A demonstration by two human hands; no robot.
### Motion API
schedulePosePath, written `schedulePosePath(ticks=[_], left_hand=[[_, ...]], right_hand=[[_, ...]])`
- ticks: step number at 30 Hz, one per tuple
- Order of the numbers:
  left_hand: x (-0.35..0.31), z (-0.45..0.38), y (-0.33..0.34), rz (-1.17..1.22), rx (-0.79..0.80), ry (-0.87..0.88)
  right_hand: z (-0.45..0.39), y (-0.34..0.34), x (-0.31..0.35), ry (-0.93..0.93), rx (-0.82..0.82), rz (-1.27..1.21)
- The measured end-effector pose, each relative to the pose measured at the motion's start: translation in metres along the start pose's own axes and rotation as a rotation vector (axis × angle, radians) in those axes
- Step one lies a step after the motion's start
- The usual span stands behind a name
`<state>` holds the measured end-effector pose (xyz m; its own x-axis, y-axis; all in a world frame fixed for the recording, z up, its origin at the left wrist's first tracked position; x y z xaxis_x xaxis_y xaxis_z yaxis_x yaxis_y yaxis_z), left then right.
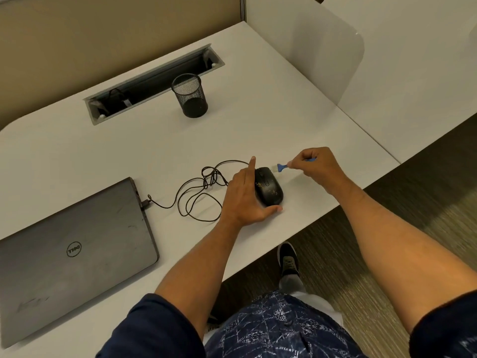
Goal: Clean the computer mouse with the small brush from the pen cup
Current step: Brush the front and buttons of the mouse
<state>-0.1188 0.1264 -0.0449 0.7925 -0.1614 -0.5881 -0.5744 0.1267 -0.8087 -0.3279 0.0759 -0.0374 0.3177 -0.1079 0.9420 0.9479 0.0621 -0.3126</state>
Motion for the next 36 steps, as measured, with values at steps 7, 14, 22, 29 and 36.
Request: schedulePosePath(ticks=[7,14,22,29,36], left_hand=[[-0.002,0.0,-0.002,0.011,0.003,0.022],[-0.001,0.0,-0.001,0.009,0.008,0.026],[-0.002,0.0,-0.003,0.028,-0.01,0.021],[-0.003,-0.002,-0.003,0.044,-0.007,0.009],[-0.002,-0.003,-0.003,0.041,-0.011,-0.007]], right_hand=[[0.003,0.022,-0.005,0.034,0.148,-0.023],[0.002,0.023,0.003,-0.009,0.164,-0.009],[0.0,0.021,0.013,-0.054,0.147,0.103],[-0.005,0.021,0.016,-0.048,0.157,0.152],[-0.011,0.024,0.021,-0.073,0.159,0.217]])
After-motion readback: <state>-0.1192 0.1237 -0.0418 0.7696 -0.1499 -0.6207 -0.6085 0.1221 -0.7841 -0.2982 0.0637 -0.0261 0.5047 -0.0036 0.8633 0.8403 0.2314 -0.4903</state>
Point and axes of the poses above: each hand's wrist, its own z-axis away from the middle knuckle, its own y-axis out of the palm, x = y × z, the point moved 9 cm from there along -z, towards the middle knuckle, and after that the axes turned 5 degrees about -y, right-handed, at the moved point
